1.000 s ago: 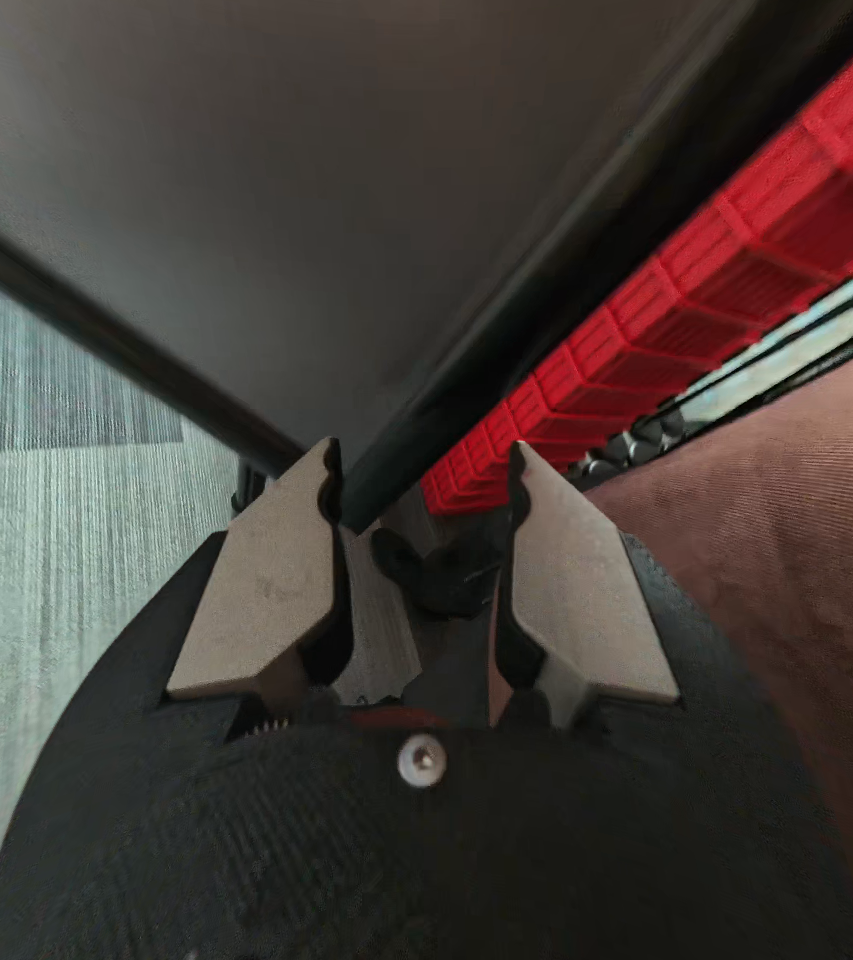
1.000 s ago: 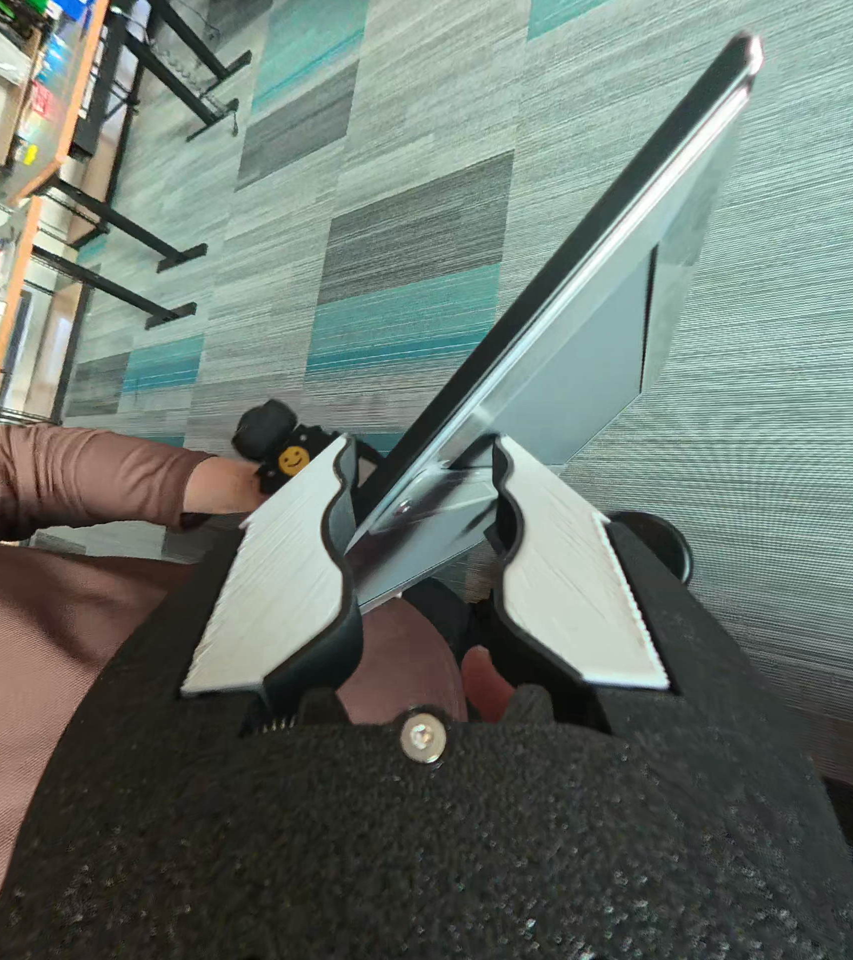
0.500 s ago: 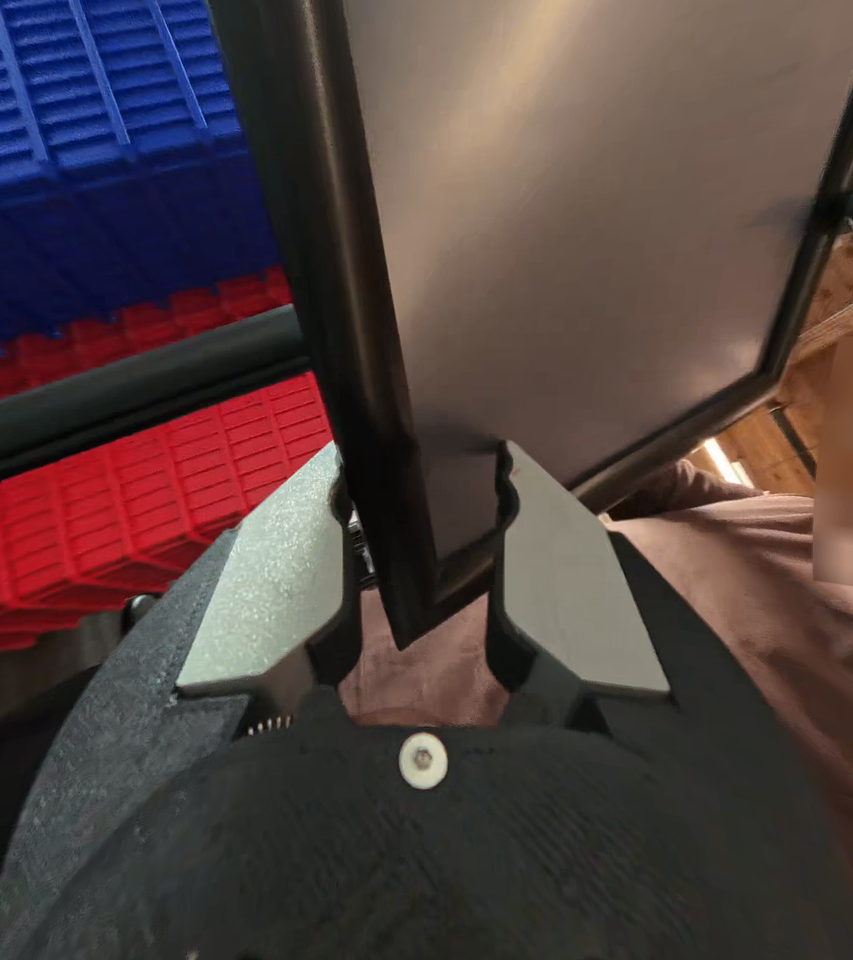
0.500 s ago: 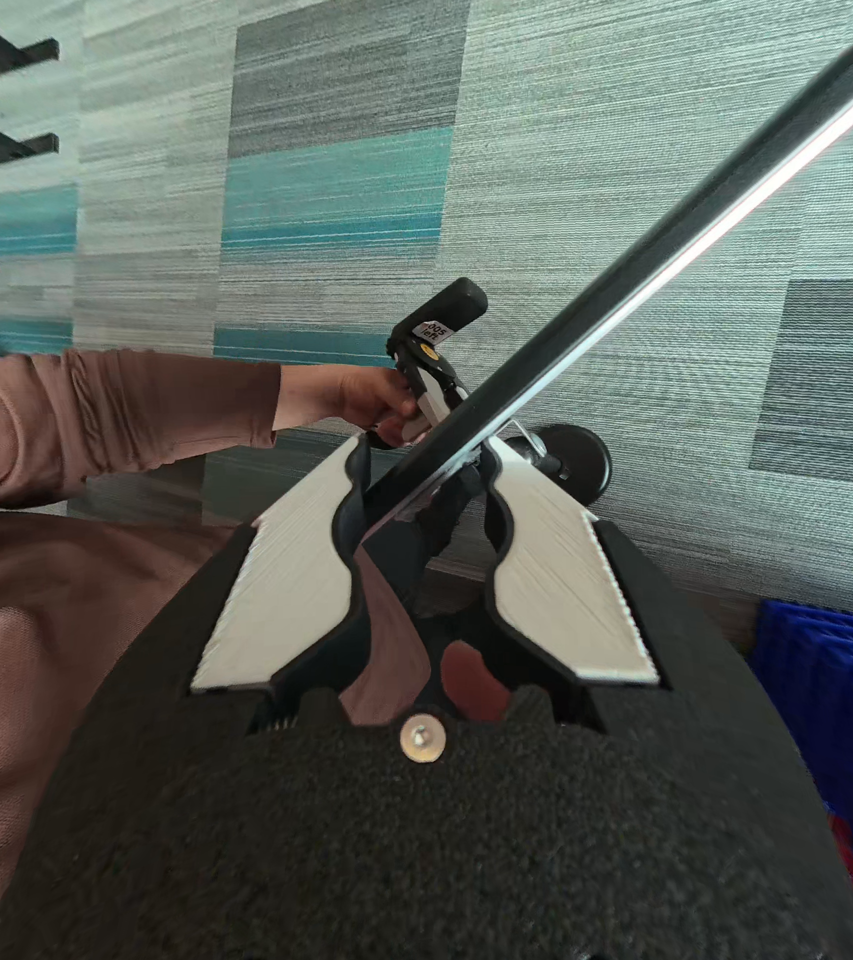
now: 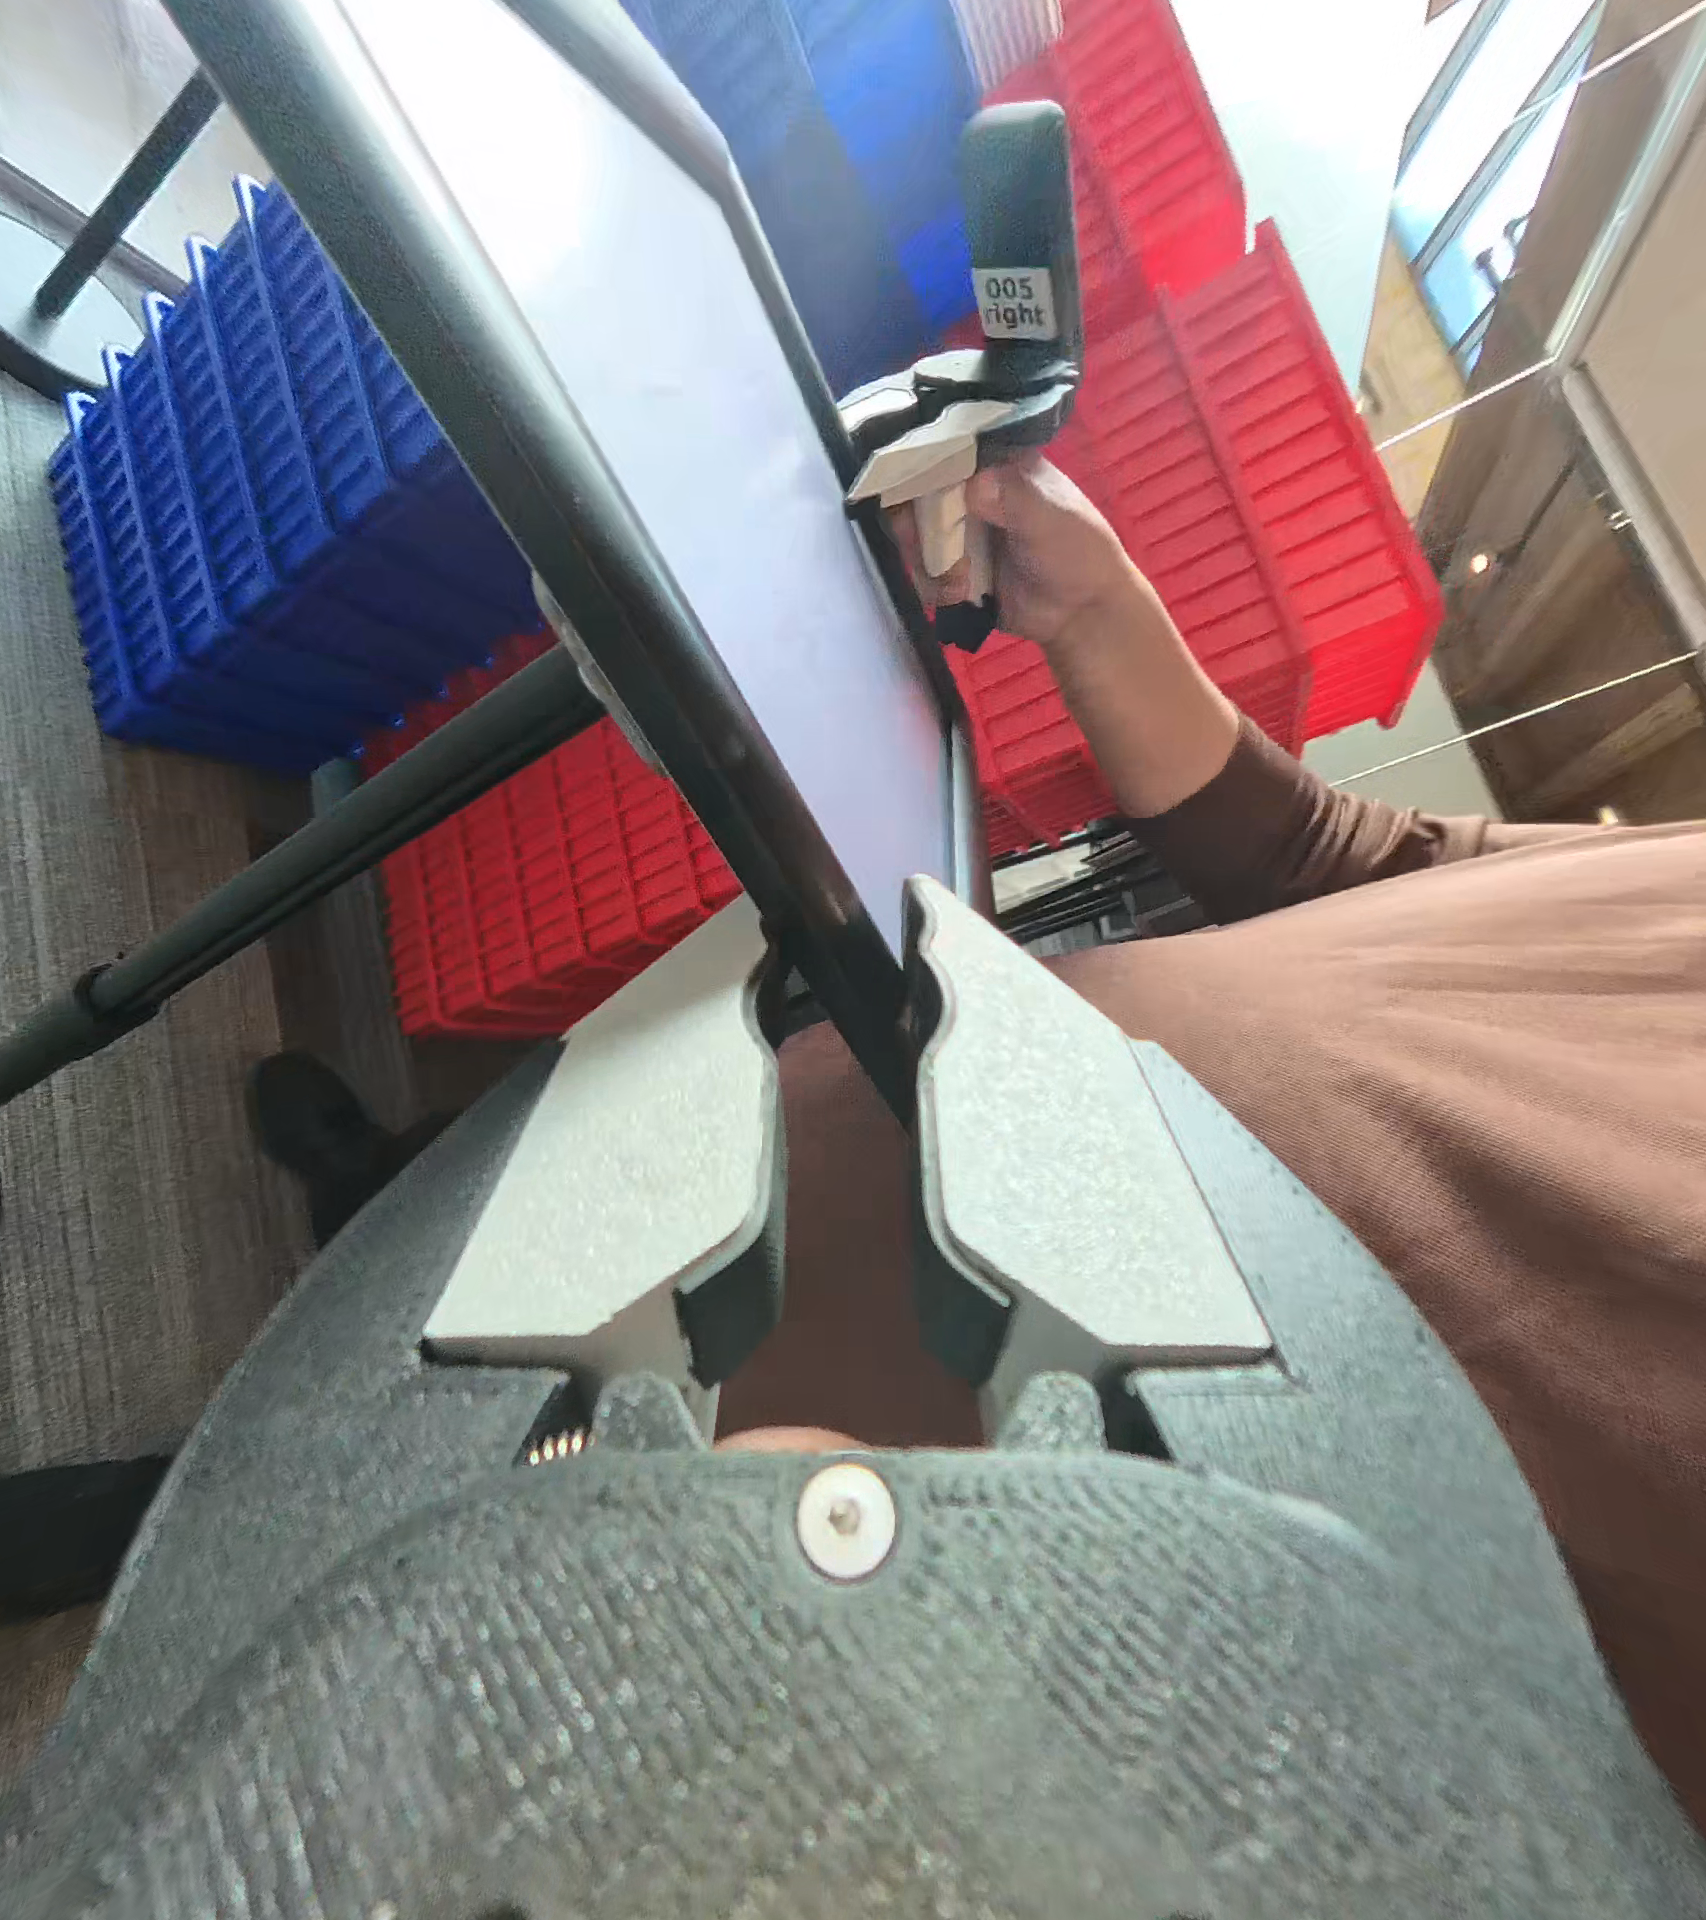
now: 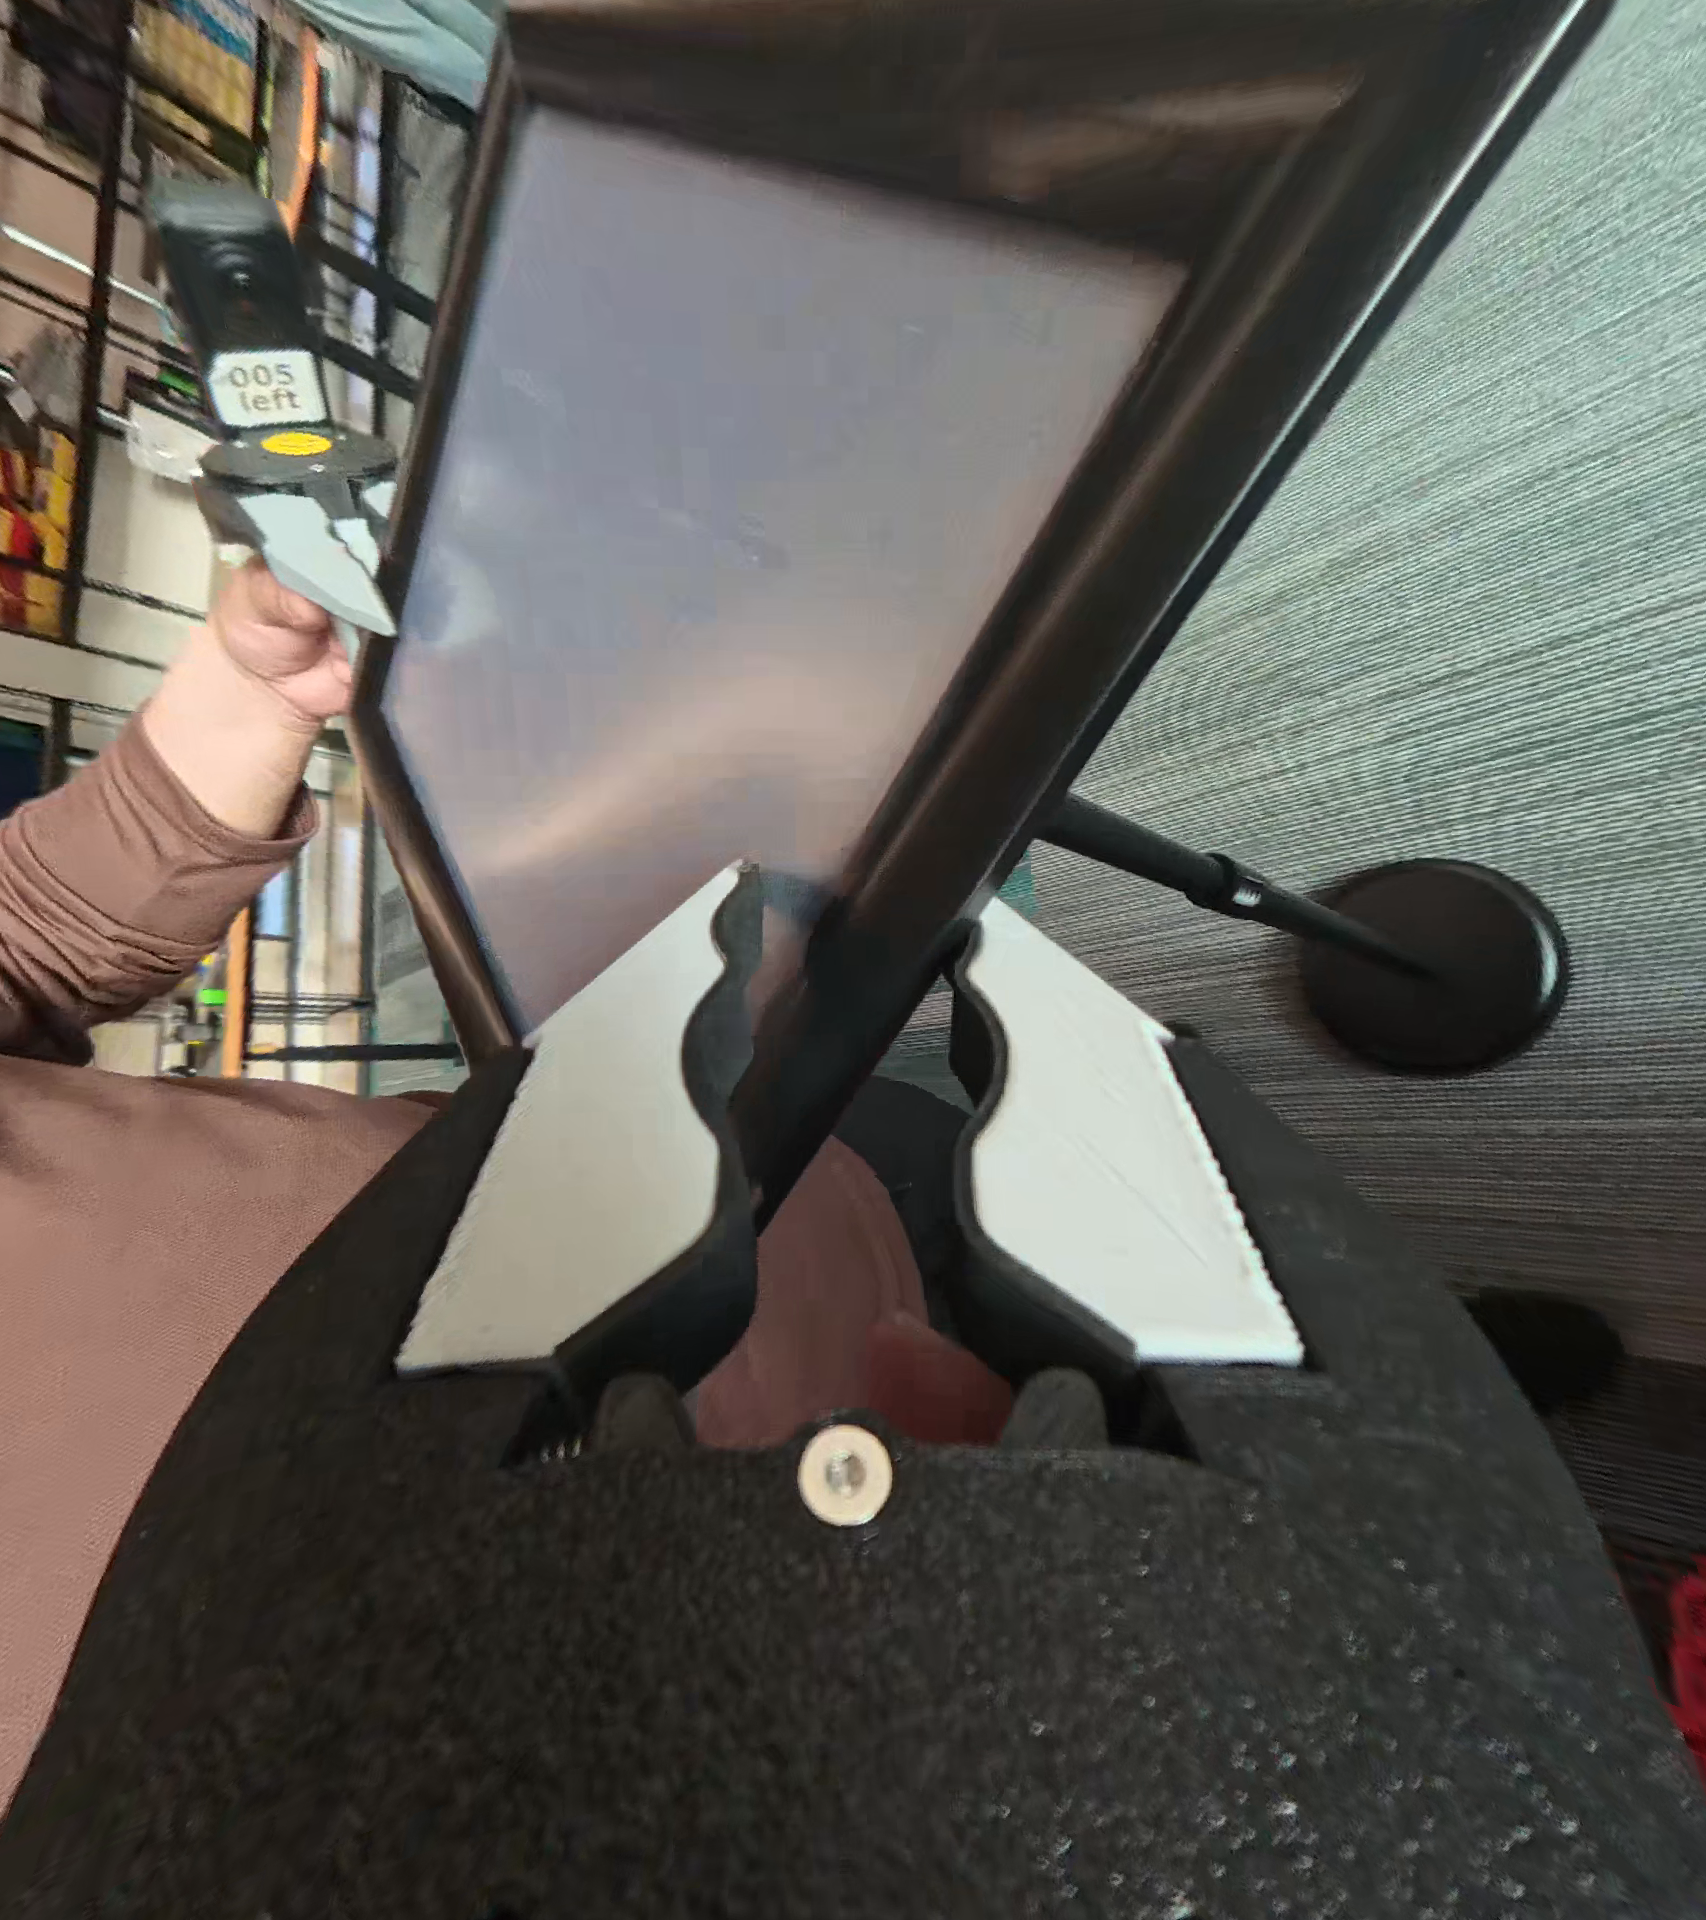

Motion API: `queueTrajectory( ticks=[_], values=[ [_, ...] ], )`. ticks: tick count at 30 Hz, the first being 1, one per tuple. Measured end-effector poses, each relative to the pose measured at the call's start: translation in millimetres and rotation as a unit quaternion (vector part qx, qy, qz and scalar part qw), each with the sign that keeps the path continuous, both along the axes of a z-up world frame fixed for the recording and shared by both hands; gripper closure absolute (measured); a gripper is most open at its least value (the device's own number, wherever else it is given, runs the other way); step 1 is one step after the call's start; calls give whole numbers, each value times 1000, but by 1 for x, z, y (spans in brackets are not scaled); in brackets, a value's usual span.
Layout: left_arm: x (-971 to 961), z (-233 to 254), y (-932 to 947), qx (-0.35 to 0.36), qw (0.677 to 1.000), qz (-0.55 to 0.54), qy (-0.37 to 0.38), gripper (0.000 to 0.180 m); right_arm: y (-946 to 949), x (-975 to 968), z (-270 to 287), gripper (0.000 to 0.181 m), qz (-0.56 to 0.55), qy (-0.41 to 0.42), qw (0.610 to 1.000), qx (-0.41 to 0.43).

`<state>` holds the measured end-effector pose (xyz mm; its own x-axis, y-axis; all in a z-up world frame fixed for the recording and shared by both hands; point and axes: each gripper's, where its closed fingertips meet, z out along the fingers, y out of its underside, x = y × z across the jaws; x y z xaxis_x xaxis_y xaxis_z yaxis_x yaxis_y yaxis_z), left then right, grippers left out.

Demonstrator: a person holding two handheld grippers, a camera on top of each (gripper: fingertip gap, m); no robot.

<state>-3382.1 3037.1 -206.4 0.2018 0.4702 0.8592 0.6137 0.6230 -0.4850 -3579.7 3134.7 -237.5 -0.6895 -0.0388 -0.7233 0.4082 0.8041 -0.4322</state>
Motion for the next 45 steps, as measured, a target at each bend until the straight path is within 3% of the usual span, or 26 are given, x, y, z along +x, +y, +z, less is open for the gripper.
queueTrajectory(
  ticks=[3,7,10,14,17,20,24,25,28,31,33,35,36,40,45],
  values=[
    [-7,5,1,-30,999,-4,-20,160,2,-5,-10,149,-22,-29,999,-16],
    [-7,-17,-5,-56,997,-5,-60,157,0,-11,2,145,-25,38,998,-37],
    [-3,-19,0,-52,997,-19,-49,156,5,-6,8,142,-15,91,995,-29],
    [-1,-13,5,-16,999,-34,-32,132,12,-5,10,131,-8,133,991,-9],
    [2,-21,-22,-73,996,8,-47,125,12,-5,23,123,5,181,983,-6],
    [3,-16,-46,-148,987,31,-46,122,4,-15,45,129,3,271,962,-28],
    [1,-48,-45,-141,986,-2,-89,123,-3,-11,45,132,20,293,956,-16],
    [0,-60,-45,-129,987,1,-97,115,-4,-10,46,132,18,291,957,-14],
    [-4,-59,-40,-57,996,20,-59,125,-3,-13,57,133,1,317,948,-20],
    [-2,-56,-29,-52,998,-1,-44,126,-2,-7,75,141,3,309,950,-45],
    [-4,-44,-21,-44,999,-22,-23,147,-2,-8,73,144,6,304,952,-35],
    [-7,-41,-17,-89,995,-34,-29,152,4,-12,57,174,22,318,948,-2],
    [-9,-34,-12,-101,994,-44,-27,152,7,-14,45,181,30,334,942,15],
    [-20,9,-2,-94,994,-47,16,153,16,-14,4,181,50,362,930,37],
    [-22,19,-12,-92,995,-35,5,153,13,-6,-8,181,40,332,942,9]
  ],
)
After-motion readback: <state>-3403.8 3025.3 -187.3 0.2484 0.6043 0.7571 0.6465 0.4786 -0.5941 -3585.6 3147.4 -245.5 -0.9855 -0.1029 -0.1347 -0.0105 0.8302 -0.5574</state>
